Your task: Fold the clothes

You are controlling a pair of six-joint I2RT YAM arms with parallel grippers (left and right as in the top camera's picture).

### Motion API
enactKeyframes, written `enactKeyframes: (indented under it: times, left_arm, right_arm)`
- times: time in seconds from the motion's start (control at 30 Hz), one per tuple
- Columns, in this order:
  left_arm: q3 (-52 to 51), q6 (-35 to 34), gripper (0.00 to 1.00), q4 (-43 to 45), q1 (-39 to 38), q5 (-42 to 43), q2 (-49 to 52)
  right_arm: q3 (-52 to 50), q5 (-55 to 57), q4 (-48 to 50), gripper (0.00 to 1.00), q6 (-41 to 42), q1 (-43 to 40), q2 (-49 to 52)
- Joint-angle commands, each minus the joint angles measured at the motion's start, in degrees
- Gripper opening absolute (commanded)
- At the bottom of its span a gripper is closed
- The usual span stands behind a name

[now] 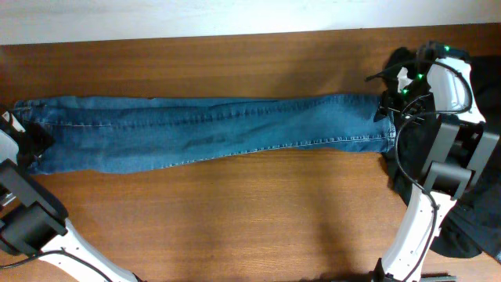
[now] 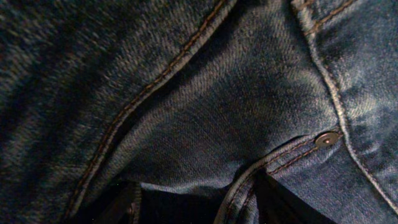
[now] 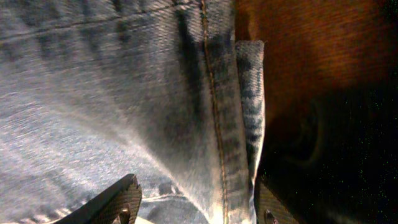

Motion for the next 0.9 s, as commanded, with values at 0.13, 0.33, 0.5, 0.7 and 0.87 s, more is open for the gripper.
enactKeyframes:
  times: [0.13, 0.33, 0.5, 0.7, 0.87]
  left_arm:
    - [-1.0, -0.5, 0.59, -1.7, 2.2, -4.2, 3.2]
    - [-1.0, -0.5, 0.59, -1.8, 2.2, -4.2, 3.2]
    - [-1.0, -0.5, 0.59, -2.0, 2.2, -4.2, 3.2]
    - [-1.0, -0.5, 0.59, -2.0, 2.2, -4.2, 3.2]
    - [-1.0, -0.5, 0.59, -2.0, 2.2, -4.2, 3.2]
  right_arm:
    - [-2.6, 1.0, 0.5, 0.64, -0.1, -0.3, 3.3]
    - [-3.5, 1.2, 1.2, 0.64, 0.0, -0.3, 3.3]
    - [-3.5, 4.3, 0.6, 0.70, -0.1, -0.3, 3.3]
    - [-3.5, 3.1, 0.5, 0.66, 0.4, 0.1, 3.3]
    - [-3.5, 1.8, 0.2, 0.17, -0.3, 1.1, 3.3]
